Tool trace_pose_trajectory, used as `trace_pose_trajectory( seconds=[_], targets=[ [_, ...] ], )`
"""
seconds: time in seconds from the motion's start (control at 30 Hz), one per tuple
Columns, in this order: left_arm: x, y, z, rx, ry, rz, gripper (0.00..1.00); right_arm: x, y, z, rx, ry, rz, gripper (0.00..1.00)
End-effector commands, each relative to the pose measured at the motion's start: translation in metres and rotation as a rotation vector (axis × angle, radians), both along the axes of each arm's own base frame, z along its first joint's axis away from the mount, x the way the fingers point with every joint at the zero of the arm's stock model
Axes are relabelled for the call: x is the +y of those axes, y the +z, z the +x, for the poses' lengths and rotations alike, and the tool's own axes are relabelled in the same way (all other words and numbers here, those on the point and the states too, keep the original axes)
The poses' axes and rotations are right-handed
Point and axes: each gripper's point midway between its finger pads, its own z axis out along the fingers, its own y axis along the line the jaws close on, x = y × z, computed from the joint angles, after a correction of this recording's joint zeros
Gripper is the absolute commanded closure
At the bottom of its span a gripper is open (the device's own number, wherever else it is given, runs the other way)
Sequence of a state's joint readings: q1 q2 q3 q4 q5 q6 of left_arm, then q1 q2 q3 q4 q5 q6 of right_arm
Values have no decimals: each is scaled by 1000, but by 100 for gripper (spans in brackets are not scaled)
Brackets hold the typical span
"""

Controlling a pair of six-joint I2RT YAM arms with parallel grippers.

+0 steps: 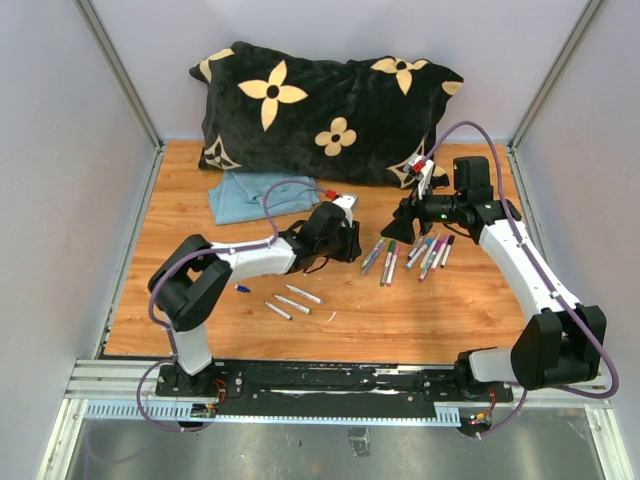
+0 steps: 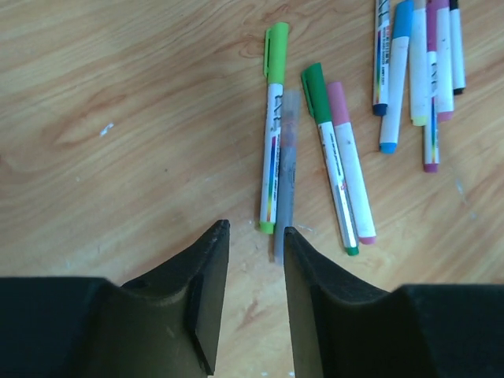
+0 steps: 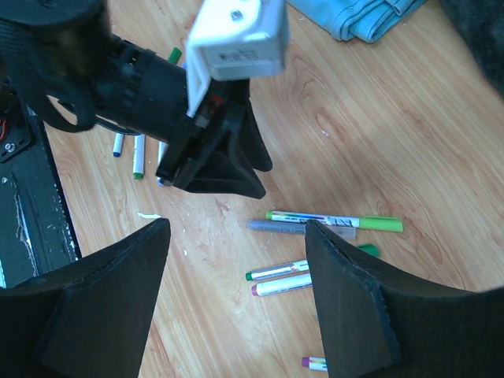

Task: Open the pen caps
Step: Pick up the pen from the center of the board.

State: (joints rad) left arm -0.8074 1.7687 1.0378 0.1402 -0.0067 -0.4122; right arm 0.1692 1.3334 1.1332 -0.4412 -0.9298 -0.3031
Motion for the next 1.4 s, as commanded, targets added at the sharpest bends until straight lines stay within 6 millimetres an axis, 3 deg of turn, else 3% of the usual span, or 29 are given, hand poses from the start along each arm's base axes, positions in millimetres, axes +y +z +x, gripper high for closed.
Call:
trace_pose_trajectory(
  seconds=[0.0, 0.33, 0.73, 0.83, 1.13, 1.37],
  targets=[
    [-9, -19, 4, 20, -87, 120, 63, -11, -5, 8, 16, -46, 2, 29],
    [-33, -36, 16, 64, -138, 144, 64, -12, -6, 8, 25, -47, 10, 29],
    [-42, -49, 15, 92, -144, 164, 65, -12, -5, 7, 27, -44, 17, 29],
    [-41, -54, 14, 99, -141, 177, 71, -12, -3, 7, 24, -44, 18, 29],
    [-35, -64, 7, 118, -137, 211, 75, -13, -2, 7, 25, -44, 24, 29],
    [0, -67, 8, 76, -43, 314, 95, -12, -2, 6, 26, -41, 28, 29]
  ],
)
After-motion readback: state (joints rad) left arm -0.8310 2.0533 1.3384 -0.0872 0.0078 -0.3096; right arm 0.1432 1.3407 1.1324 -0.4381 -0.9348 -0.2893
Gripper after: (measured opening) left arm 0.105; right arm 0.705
